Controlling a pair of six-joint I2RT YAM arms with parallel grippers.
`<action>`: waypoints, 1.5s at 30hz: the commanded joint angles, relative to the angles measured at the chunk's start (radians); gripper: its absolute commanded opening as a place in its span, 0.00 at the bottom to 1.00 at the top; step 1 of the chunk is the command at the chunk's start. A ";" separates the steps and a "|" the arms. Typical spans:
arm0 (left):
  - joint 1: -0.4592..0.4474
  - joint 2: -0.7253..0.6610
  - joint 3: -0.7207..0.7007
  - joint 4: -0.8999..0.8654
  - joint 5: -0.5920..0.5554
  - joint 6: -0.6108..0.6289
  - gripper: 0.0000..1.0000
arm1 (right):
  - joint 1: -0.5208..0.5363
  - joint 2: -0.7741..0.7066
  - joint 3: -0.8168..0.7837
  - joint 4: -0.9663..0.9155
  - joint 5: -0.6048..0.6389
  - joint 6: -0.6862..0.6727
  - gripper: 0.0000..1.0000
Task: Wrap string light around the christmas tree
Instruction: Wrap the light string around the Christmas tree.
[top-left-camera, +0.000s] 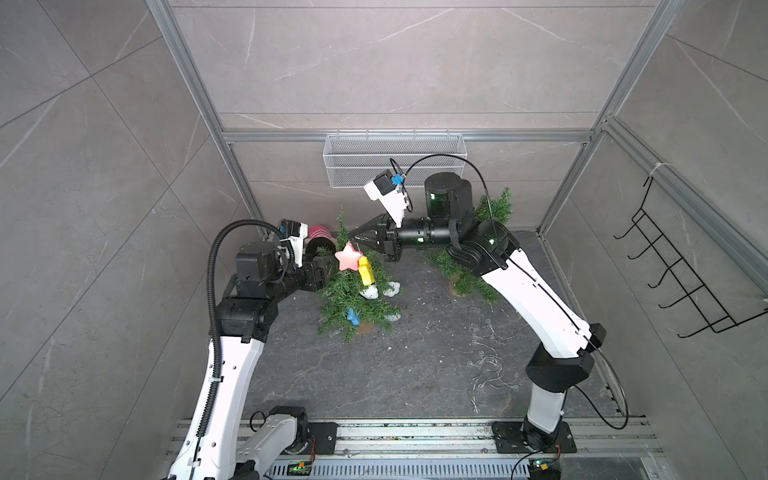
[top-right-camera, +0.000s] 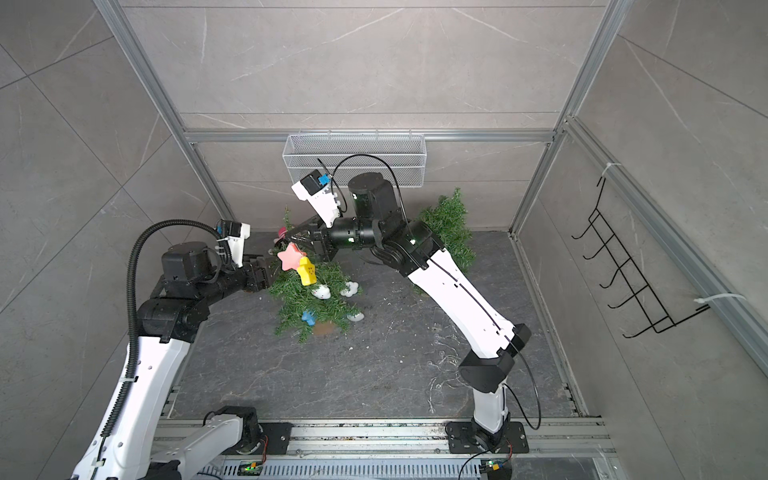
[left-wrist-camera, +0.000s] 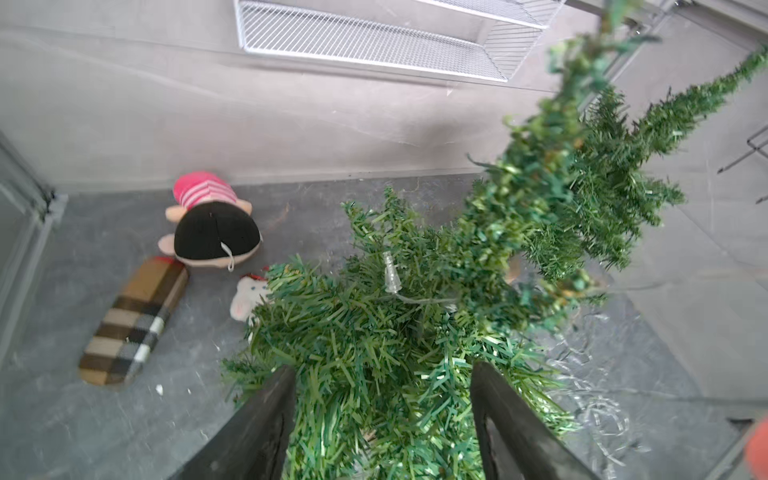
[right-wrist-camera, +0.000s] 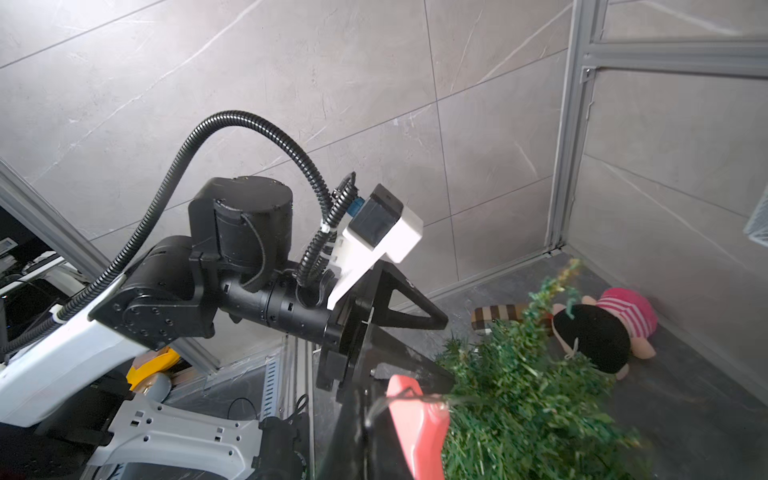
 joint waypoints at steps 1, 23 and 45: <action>-0.009 0.005 -0.031 0.110 0.066 0.111 0.70 | 0.022 0.051 0.077 -0.033 -0.071 0.045 0.00; -0.039 0.052 -0.186 0.506 -0.093 0.008 0.65 | 0.051 0.072 0.160 0.080 -0.307 0.176 0.00; -0.029 0.020 -0.040 0.429 -0.353 0.159 0.17 | 0.046 -0.065 -0.117 0.066 -0.338 0.076 0.00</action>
